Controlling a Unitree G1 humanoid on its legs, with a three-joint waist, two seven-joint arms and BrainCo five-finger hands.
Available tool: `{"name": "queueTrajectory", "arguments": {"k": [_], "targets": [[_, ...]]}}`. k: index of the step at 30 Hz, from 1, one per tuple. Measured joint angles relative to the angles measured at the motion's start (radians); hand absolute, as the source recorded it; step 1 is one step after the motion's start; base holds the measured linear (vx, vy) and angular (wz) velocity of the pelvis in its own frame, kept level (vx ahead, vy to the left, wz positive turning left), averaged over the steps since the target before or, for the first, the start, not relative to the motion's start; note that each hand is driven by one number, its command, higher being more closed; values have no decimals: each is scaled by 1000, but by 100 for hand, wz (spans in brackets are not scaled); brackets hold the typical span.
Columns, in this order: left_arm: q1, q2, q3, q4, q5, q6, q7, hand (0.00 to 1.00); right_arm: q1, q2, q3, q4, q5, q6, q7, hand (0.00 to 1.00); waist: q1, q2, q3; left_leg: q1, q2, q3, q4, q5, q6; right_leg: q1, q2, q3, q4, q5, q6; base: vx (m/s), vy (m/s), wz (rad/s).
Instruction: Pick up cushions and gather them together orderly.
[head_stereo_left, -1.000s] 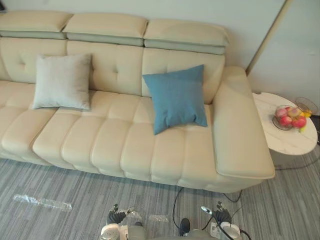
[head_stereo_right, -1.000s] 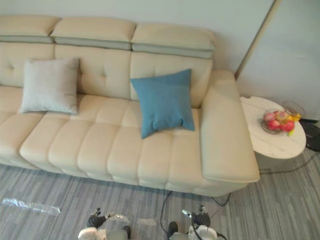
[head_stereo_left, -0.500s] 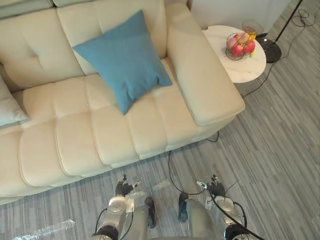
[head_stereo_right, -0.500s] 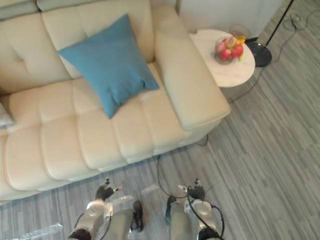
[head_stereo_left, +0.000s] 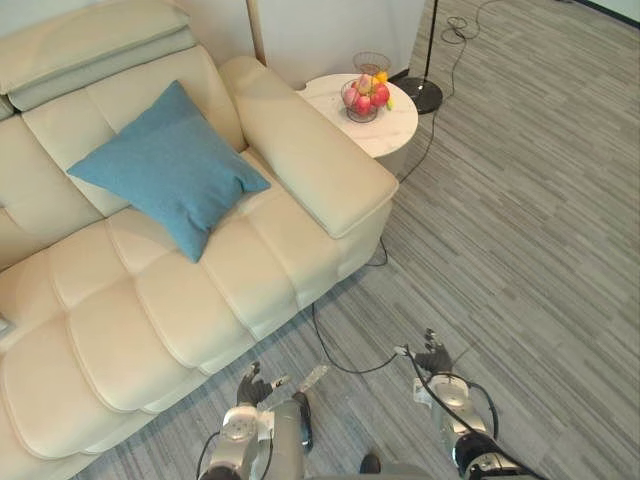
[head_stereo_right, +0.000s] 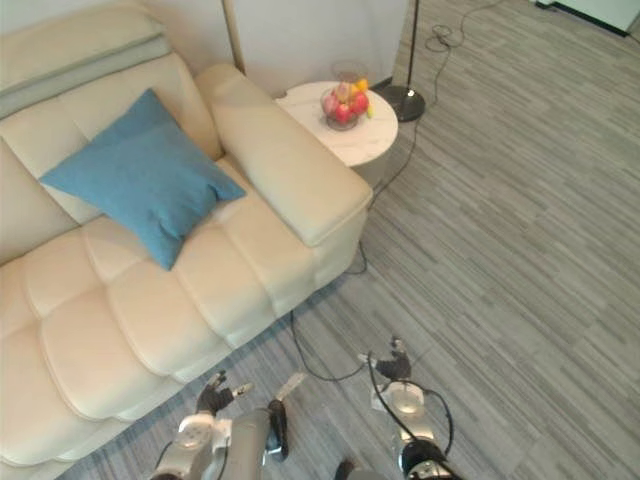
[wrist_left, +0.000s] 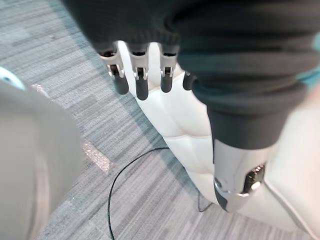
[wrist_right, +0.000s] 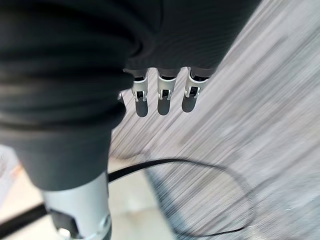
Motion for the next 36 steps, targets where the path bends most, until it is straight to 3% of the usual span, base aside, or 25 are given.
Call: {"name": "queueTrajectory", "arguments": {"k": [1,4,7,8,11,13,15,16,17,18,20,22,23,25,26,27,28,29,32,33,36], "targets": [[2,3,-9,0,-6,0,-1,0,14,-2,-15,0,6,0,3,0,-9,-10,-2,-8,-23,-77,-6,11,-23,-16,-13,2,5,-2,-6,-192,-55,-23],[33,4,-5,-2,-14,3,-9,0,59,-4,-38,7,25,6,7,0,-17,-3,-3,18,-47,-251,142,-100,-40,-85,-30,63,81,4,-12,-157,96,-59],[64,-1,-7,18,-28,3,-10,0,96,-11,-63,40,30,12,22,0,-46,14,-18,121,-41,-335,160,-226,-59,-120,-39,143,98,31,34,-159,279,-72],[66,-6,-7,33,-28,5,-9,0,122,-16,-75,44,30,18,25,0,-48,21,-27,156,-48,-341,91,-272,-31,-131,-36,177,86,45,59,-195,359,-75],[94,29,-8,39,-27,6,-8,0,208,46,-87,50,30,41,46,0,-68,-31,-81,159,-104,-286,15,-233,0,-127,-102,206,-18,107,80,-118,242,-41],[101,39,-9,51,-25,6,-8,0,225,68,-112,61,37,43,49,0,-81,-44,-91,157,-125,-267,15,-229,11,-127,-123,221,-72,142,84,-106,217,-30],[103,50,-8,64,-20,5,-10,0,214,68,-112,62,36,43,52,0,-80,-43,-96,138,-126,-220,14,-225,23,-151,-122,268,-110,158,59,-85,200,-65],[96,51,-9,68,-10,3,-10,0,204,68,-110,62,35,43,53,0,-79,-51,-99,126,-125,-177,14,-223,36,-174,-122,296,-133,176,31,-59,196,-91],[94,50,-9,70,-4,2,-11,0,189,68,-105,62,35,43,53,0,-78,-42,-96,116,-112,-133,8,-219,48,-198,-125,291,-143,196,-17,-53,174,-114],[94,44,-9,75,6,3,-12,0,171,68,-98,65,34,43,54,0,-78,-29,-97,106,-85,-76,-7,-201,65,-227,-134,244,-129,205,-68,-80,111,-143],[81,44,-10,91,29,8,-12,0,122,66,-78,83,34,45,54,0,-72,-10,-82,142,-35,18,-68,-166,78,-301,-152,-35,91,187,-49,-14,41,-147],[77,43,-9,97,34,13,-12,0,129,63,-68,87,34,46,53,0,-70,-14,-79,189,-22,93,-97,-152,74,-247,-144,-164,176,127,-28,103,-19,-125],[70,48,-7,97,33,15,-12,0,127,58,-68,88,33,47,53,0,-67,-24,-80,190,-27,117,-82,-153,75,-244,-148,-190,158,125,-24,52,-49,-130],[52,37,3,99,33,26,-14,0,126,44,-62,95,29,45,53,0,-57,-35,-69,183,-44,115,-64,-149,101,-218,-141,-208,87,167,-36,-54,-36,-119],[48,8,19,96,33,24,-15,0,126,13,-69,117,28,48,50,0,-42,11,-98,203,-42,69,-176,-101,124,-161,-93,-205,-42,194,-26,-156,-19,-119],[47,-8,34,85,33,16,-16,0,121,7,-76,123,27,53,45,0,-32,12,-101,221,-26,110,-200,-114,81,-168,-108,-264,95,110,-33,-130,-45,-103],[44,5,29,63,32,16,-14,0,121,15,-71,121,27,51,44,0,-36,-12,-105,226,-35,134,-200,-103,80,-160,-136,-289,149,46,-16,37,-88,-88],[36,16,18,55,32,18,-15,0,115,27,-69,127,26,51,44,0,-33,-42,-108,226,-38,163,-201,-103,79,-131,-126,-285,81,23,-3,47,-138,-66],[18,10,-24,59,33,22,-19,0,110,28,-75,121,28,48,42,0,-36,-22,-84,189,13,159,-116,-100,72,-63,-43,-244,-101,110,-28,-25,-142,-47],[15,6,-31,59,33,22,-20,0,114,28,-75,121,28,48,41,0,-35,-19,-78,184,21,152,-82,-100,72,-50,-36,-235,-112,120,-33,-36,-117,-34],[17,-7,-54,59,32,21,-28,0,123,17,-86,121,30,48,34,0,-32,4,-62,174,2,-26,-33,-98,67,-41,-16,-188,-121,138,-43,-62,-65,-42]]}}
